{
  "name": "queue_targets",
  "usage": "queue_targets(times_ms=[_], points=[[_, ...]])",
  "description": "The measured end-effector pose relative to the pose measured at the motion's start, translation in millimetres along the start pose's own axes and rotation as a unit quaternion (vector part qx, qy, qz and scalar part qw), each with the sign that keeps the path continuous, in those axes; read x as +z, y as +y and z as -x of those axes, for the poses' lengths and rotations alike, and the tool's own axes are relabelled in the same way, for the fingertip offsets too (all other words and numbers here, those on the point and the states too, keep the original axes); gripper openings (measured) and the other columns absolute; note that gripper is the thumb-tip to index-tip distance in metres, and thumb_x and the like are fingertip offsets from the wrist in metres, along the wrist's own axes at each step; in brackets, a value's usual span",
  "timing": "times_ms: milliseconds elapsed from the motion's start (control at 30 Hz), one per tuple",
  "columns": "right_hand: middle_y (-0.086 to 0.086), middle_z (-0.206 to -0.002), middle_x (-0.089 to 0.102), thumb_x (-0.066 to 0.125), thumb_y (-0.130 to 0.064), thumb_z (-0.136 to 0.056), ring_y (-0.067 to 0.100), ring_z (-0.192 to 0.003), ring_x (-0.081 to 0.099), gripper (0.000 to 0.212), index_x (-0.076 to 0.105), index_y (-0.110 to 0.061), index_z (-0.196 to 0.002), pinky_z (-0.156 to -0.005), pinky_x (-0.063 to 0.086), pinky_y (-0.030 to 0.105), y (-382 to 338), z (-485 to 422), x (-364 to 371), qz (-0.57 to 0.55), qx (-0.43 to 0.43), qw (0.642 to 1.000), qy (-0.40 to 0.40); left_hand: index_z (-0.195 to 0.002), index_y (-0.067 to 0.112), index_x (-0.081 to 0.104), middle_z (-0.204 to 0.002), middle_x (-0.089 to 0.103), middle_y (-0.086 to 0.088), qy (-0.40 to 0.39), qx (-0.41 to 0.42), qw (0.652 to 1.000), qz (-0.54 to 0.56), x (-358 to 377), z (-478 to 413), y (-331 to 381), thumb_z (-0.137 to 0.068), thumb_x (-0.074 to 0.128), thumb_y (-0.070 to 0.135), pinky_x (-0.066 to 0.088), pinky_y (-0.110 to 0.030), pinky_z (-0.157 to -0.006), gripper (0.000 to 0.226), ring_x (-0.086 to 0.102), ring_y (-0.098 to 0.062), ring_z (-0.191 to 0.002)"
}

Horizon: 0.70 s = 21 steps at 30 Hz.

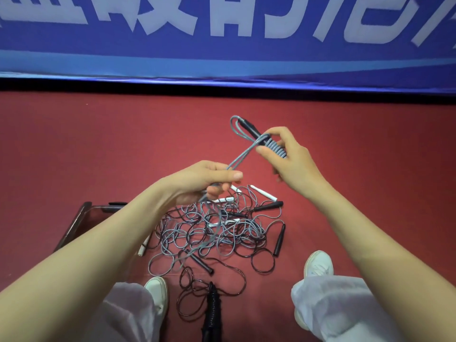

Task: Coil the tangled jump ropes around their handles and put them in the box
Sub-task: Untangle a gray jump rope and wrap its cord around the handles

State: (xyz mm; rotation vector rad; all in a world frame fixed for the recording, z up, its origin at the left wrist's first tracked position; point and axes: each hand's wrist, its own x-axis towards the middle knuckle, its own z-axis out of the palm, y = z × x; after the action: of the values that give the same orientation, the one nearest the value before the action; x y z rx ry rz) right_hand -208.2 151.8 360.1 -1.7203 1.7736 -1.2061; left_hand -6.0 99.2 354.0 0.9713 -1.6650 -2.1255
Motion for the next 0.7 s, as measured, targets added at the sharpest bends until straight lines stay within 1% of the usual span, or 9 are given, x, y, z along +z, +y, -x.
queue_targets(times_ms=[167, 267, 333, 400, 467, 500, 567, 633, 700], points=[[-0.001, -0.071, 0.052, 0.066, -0.032, -0.089, 0.013, -0.050, 0.053, 0.018, 0.051, -0.038, -0.096, -0.041, 0.044, 0.027, -2, -1, 3, -0.077, 0.009, 0.996, 0.039, -0.091, 0.008, 0.062, -0.055, 0.036, 0.005, 0.039, 0.034, 0.996, 0.068, 5, -4, 1, -0.081, 0.053, 0.046, 0.015, -0.018, -0.044, 0.040, 0.022, -0.003, -0.041], [-0.004, -0.074, 0.055, 0.067, -0.033, -0.088, 0.012, -0.049, 0.052, 0.018, 0.051, -0.040, -0.090, -0.043, 0.042, 0.025, 2, -2, 4, -0.074, 0.016, 0.996, 0.036, -0.091, 0.014, 0.067, -0.058, 0.051, 0.006, 0.144, 0.090, 0.984, -0.051, -2, -6, -3, -0.090, 0.061, 0.031, 0.025, -0.019, -0.045, 0.018, 0.038, -0.007, -0.049], [-0.007, -0.078, 0.057, 0.068, -0.036, -0.086, 0.012, -0.053, 0.054, 0.017, 0.052, -0.037, -0.092, -0.051, 0.045, 0.029, 4, 0, 8, -0.054, 0.014, 0.998, 0.030, -0.085, 0.016, 0.067, -0.064, 0.061, 0.005, 0.223, 0.132, 0.945, -0.200, -9, -6, -6, -0.089, 0.068, 0.025, 0.037, -0.022, -0.053, 0.010, 0.053, -0.009, -0.060], [-0.009, -0.082, 0.059, 0.066, -0.041, -0.086, 0.016, -0.063, 0.056, 0.017, 0.052, -0.037, -0.095, -0.064, 0.051, 0.038, 5, 3, 13, -0.009, 0.001, 1.000, 0.013, -0.084, 0.015, 0.063, -0.076, 0.067, -0.001, 0.291, 0.142, 0.855, -0.406, -10, -8, -10, -0.091, 0.064, 0.026, 0.044, -0.026, -0.078, 0.013, 0.062, -0.018, -0.088], [-0.008, -0.091, 0.060, 0.062, -0.044, -0.089, 0.019, -0.074, 0.058, 0.017, 0.052, -0.035, -0.099, -0.073, 0.051, 0.041, 4, 6, 18, 0.065, -0.018, 0.998, -0.018, -0.096, 0.013, 0.064, -0.120, 0.066, -0.009, 0.266, 0.109, 0.761, -0.581, -8, -11, -11, -0.093, 0.053, 0.026, 0.014, -0.038, -0.117, 0.016, 0.042, -0.023, -0.135], [-0.007, -0.097, 0.060, 0.059, -0.046, -0.090, 0.021, -0.082, 0.059, 0.020, 0.052, -0.033, -0.103, -0.076, 0.050, 0.040, 3, 7, 19, 0.113, -0.032, 0.993, -0.029, -0.098, 0.016, 0.065, -0.141, 0.053, -0.009, 0.229, 0.082, 0.724, -0.646, -5, -12, -11, -0.092, 0.050, 0.027, -0.006, -0.047, -0.118, 0.020, 0.026, -0.024, -0.145], [-0.004, -0.104, 0.059, 0.054, -0.049, -0.091, 0.026, -0.091, 0.059, 0.026, 0.051, -0.030, -0.109, -0.078, 0.048, 0.040, 2, 8, 21, 0.193, -0.061, 0.978, -0.045, -0.096, 0.025, 0.068, -0.157, 0.030, -0.002, 0.162, 0.037, 0.677, -0.717, -3, -12, -8, -0.091, 0.045, 0.034, -0.022, -0.060, -0.108, 0.025, 0.007, -0.024, -0.150], [-0.003, -0.104, 0.057, 0.052, -0.050, -0.092, 0.031, -0.091, 0.059, 0.031, 0.050, -0.029, -0.114, -0.075, 0.048, 0.040, 2, 9, 21, 0.230, -0.079, 0.969, -0.052, -0.095, 0.029, 0.070, -0.157, 0.030, 0.003, 0.130, 0.027, 0.679, -0.722, -8, -12, -9, -0.092, 0.044, 0.039, -0.023, -0.062, -0.105, 0.028, 0.007, -0.019, -0.150], [-0.003, -0.104, 0.056, 0.052, -0.048, -0.093, 0.032, -0.091, 0.060, 0.032, 0.051, -0.027, -0.117, -0.073, 0.047, 0.039, 1, 10, 22, 0.238, -0.093, 0.966, -0.048, -0.101, 0.028, 0.072, -0.149, 0.043, 0.006, 0.114, 0.082, 0.705, -0.695, -13, -13, -14, -0.091, 0.048, 0.040, -0.018, -0.055, -0.112, 0.029, 0.022, -0.012, -0.146]])
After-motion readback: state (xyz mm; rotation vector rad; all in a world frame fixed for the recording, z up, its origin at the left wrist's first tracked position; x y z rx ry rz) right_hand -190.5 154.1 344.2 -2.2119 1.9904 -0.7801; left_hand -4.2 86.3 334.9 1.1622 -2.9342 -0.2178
